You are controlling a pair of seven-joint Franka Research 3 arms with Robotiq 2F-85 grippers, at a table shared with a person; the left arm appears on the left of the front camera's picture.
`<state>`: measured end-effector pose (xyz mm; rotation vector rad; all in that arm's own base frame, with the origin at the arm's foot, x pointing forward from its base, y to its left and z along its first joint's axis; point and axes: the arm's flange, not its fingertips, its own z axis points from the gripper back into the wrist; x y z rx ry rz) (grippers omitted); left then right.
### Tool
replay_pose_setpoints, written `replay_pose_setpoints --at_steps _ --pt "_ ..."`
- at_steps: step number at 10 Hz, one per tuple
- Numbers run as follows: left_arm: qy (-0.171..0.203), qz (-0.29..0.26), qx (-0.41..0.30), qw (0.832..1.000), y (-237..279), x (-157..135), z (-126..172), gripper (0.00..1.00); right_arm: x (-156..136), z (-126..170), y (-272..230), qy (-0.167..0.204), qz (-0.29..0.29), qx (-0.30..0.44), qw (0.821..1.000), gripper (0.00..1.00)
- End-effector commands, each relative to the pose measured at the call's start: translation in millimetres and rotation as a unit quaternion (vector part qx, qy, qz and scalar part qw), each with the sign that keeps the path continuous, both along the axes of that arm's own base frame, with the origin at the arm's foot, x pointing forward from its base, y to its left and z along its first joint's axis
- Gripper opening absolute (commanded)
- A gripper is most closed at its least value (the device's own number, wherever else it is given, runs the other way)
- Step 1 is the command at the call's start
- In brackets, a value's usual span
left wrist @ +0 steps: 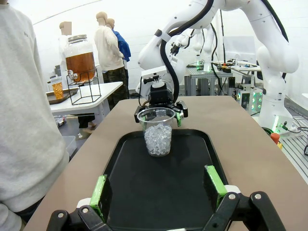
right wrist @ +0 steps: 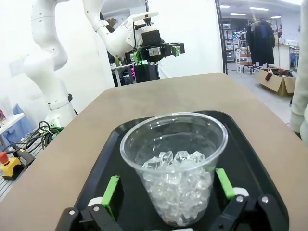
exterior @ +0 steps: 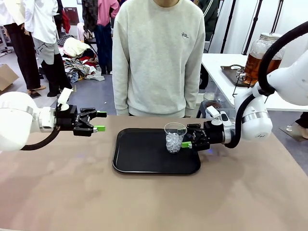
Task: Pour the drink into the iced cup.
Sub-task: Pick up the iced cup indicated by the human and present it to them.
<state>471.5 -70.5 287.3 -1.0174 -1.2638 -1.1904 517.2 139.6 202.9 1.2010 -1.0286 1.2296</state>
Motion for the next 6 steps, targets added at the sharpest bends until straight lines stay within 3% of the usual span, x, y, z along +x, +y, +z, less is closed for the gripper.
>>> replay_pose_setpoints --at_steps 1,6 --pt "-0.003 0.003 -0.004 1.0 -1.8 0.4 1.3 1.0 6.8 -0.3 16.1 -0.011 -0.013 0.0 1.0 1.0" --pt "-0.003 0.003 -0.004 1.0 -1.8 0.4 1.3 1.0 8.1 -2.9 41.1 -0.007 -0.021 -0.008 1.0 1.0"
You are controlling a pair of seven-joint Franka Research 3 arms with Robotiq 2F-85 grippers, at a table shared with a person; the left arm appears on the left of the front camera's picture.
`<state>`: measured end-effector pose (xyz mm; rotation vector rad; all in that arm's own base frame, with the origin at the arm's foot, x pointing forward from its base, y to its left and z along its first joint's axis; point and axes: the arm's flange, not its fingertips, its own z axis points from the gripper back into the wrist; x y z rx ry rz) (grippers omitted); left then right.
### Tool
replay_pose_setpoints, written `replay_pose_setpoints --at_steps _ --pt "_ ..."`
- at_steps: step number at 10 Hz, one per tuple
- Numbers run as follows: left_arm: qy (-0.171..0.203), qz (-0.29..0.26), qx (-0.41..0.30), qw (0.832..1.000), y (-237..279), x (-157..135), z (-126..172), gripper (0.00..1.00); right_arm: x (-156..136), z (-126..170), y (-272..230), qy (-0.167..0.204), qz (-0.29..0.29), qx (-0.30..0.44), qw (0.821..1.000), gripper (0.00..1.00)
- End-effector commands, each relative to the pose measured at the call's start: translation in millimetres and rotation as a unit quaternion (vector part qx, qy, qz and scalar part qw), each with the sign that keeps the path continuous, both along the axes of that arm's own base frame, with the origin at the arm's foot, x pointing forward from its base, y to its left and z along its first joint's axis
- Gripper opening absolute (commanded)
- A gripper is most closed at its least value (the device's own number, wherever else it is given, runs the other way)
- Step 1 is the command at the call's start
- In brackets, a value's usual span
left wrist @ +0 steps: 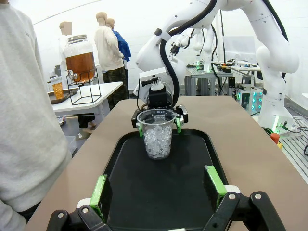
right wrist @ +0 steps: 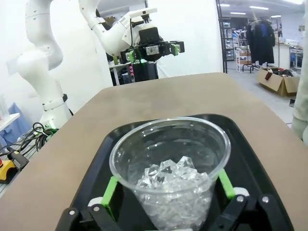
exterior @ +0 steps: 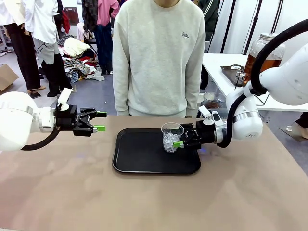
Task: Pour the drink into the iced cup.
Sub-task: Pick up the iced cup indicated by the human and present it to them.
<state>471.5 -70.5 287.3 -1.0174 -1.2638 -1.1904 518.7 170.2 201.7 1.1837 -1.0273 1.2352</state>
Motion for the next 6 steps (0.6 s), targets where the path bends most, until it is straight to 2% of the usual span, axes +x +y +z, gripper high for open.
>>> replay_pose_setpoints --at_steps 1,4,6 --pt "-0.003 0.003 -0.004 1.0 -1.8 0.4 1.3 1.0 8.0 -3.1 14.5 0.002 -0.029 0.005 1.0 1.0" --pt "-0.003 0.003 -0.004 1.0 -1.8 0.4 1.3 1.0 10.6 -5.9 23.7 0.008 -0.069 0.016 0.997 1.0" --pt "-0.003 0.003 -0.004 1.0 -1.8 0.4 1.3 1.0 10.6 -8.5 26.2 0.016 -0.054 0.013 0.998 1.0"
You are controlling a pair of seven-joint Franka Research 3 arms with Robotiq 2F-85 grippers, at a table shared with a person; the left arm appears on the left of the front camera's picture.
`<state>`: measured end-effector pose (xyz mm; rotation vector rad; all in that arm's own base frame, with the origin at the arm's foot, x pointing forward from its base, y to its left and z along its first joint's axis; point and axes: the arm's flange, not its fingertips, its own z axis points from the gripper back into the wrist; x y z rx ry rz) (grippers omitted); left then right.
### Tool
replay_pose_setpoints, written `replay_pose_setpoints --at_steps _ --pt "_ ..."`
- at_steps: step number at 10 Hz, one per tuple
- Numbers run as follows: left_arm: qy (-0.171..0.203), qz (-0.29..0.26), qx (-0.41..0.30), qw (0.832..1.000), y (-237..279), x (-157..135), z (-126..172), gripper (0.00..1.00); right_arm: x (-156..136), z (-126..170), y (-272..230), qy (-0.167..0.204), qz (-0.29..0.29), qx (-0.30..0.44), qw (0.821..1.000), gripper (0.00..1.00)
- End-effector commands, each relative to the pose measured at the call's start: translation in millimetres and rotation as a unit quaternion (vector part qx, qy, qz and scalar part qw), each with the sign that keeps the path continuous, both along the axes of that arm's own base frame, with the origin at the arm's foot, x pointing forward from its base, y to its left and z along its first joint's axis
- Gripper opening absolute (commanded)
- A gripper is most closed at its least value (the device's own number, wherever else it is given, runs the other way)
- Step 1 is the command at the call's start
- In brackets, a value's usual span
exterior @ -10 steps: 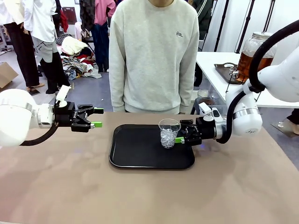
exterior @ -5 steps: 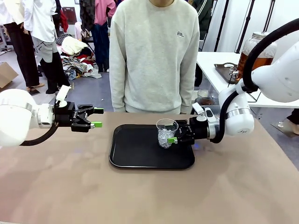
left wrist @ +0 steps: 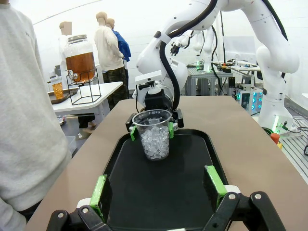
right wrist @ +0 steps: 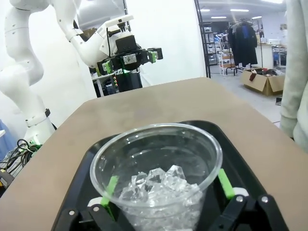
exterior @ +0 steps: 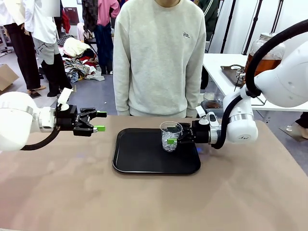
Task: Pour the drink into the iced cup.
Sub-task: Pick up the iced cup indicated by the human and present it to them.
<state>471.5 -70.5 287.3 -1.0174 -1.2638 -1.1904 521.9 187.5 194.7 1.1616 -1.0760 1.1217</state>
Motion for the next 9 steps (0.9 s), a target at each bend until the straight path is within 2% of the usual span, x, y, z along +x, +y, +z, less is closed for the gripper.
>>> replay_pose_setpoints --at_steps 1,2,6,9 --pt "-0.003 0.003 -0.004 1.0 -1.8 0.4 1.3 1.0 7.1 -1.5 9.8 0.004 -0.005 -0.005 1.0 0.84" --pt "-0.003 0.003 -0.004 1.0 -1.8 0.4 1.3 1.0 6.5 -1.7 9.7 0.002 -0.002 -0.003 1.0 0.68" --pt "-0.003 0.003 -0.004 1.0 -1.8 0.4 1.3 1.0 2.4 8.5 6.4 0.002 0.008 -0.004 1.0 0.68" --pt "-0.003 0.003 -0.004 1.0 -1.8 0.4 1.3 1.0 7.9 44.0 -11.3 -0.005 0.011 0.007 1.0 0.68"
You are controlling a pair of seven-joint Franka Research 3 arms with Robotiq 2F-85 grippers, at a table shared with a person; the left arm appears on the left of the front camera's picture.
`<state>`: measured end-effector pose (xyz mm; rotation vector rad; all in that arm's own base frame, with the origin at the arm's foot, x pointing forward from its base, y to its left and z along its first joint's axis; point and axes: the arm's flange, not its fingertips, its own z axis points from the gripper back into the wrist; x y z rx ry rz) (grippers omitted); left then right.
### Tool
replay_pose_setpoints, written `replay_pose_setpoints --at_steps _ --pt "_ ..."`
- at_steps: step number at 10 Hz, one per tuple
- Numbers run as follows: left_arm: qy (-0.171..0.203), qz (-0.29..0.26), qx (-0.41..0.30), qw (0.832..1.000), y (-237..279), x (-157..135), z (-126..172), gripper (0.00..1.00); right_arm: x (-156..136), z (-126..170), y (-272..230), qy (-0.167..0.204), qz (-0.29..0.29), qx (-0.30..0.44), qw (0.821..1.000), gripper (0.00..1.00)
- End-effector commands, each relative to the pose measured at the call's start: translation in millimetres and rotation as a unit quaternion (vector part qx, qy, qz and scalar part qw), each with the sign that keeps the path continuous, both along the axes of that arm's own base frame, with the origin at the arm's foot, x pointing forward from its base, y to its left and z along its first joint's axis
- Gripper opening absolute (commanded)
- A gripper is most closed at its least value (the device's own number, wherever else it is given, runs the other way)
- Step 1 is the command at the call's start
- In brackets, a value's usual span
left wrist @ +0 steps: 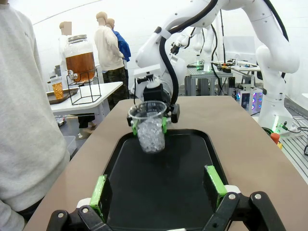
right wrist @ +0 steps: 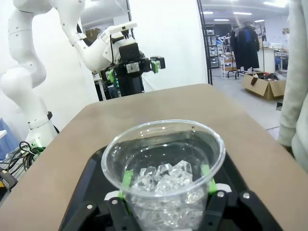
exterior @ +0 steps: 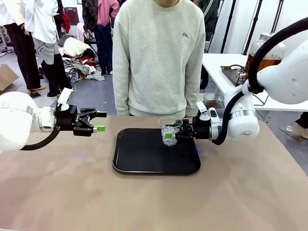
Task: Pour the drink into the iced cup.
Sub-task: Pick up the iced cup indicated by the human and present it to them.
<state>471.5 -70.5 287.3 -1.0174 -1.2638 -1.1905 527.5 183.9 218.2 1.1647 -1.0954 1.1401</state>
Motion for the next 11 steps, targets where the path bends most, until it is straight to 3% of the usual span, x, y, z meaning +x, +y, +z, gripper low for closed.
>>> replay_pose_setpoints --at_steps 1,6,11 --pt "-0.003 0.003 -0.004 1.0 -1.8 0.4 1.3 1.0 6.7 34.0 -14.0 0.006 0.014 0.012 1.0 0.68" --pt "-0.003 0.003 -0.004 1.0 -1.8 0.4 1.3 1.0 33.0 97.4 -24.4 -0.026 0.025 0.022 0.999 0.68" --pt "-0.003 0.003 -0.004 1.0 -1.8 0.4 1.3 1.0 33.3 102.1 -24.0 -0.039 0.019 0.023 0.999 0.68"
